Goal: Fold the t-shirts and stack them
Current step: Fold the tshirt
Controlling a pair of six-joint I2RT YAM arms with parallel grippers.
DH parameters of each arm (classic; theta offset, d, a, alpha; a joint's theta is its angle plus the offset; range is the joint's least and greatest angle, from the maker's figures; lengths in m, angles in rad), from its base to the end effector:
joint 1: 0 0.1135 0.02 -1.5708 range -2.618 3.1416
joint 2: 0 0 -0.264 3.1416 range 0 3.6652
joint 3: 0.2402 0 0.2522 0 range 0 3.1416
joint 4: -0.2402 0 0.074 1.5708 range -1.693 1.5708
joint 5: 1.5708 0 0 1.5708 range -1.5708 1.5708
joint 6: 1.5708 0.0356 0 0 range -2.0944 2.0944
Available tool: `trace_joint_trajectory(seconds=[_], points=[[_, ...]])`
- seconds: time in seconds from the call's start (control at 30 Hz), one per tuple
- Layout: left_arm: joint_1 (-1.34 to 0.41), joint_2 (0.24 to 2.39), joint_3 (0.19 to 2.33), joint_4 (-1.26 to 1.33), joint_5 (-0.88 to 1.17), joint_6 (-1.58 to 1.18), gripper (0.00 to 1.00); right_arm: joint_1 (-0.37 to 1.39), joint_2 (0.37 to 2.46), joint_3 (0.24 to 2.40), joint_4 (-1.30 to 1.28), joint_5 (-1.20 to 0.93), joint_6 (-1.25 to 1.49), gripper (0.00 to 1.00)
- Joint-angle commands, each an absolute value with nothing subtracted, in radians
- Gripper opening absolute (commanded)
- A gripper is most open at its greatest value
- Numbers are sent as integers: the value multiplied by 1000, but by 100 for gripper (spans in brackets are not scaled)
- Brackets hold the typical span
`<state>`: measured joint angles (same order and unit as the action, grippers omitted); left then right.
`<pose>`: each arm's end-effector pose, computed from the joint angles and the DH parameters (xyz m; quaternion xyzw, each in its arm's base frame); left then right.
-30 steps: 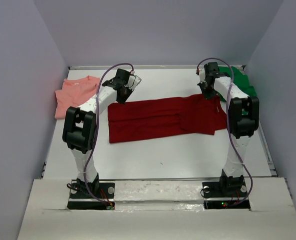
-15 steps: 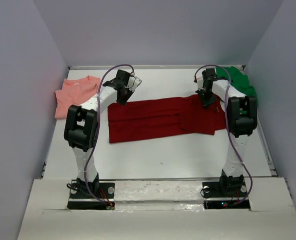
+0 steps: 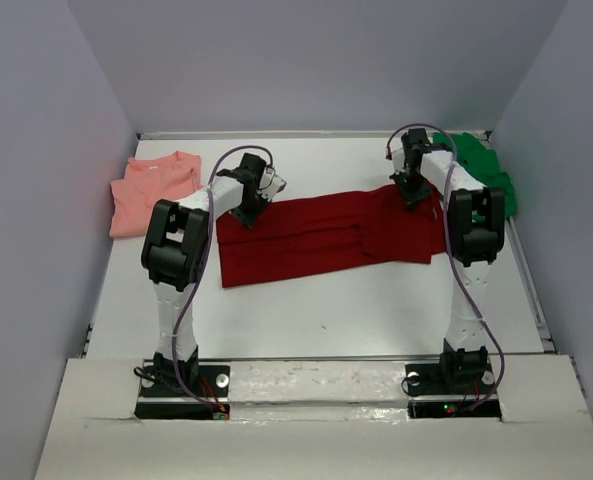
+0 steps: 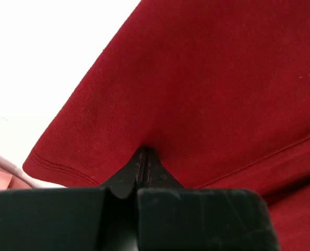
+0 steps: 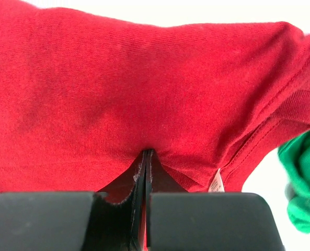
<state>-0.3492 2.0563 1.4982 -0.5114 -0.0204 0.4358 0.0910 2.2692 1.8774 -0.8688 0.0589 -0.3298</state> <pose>0.4094 -0.1483 0.1721 0.3682 0.8960 0.0206 0.2474 0.4707 0.0408 0.1733 -0.2018 0.9667 -0.0473 0.1498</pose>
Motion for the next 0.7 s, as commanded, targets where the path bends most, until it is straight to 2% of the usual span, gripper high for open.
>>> trace_joint_trajectory(seconds=[0.0, 0.37, 0.67], points=[[-345, 2049, 1465, -549, -29, 428, 0, 86, 2387, 1974, -873, -30, -331, 0], [-344, 1944, 1397, -609, -43, 407, 0, 97, 2592, 2394, -1022, -176, -344, 0], [-345, 1888, 1325, -687, 54, 367, 0, 141, 2605, 2407, -968, -325, -390, 0]])
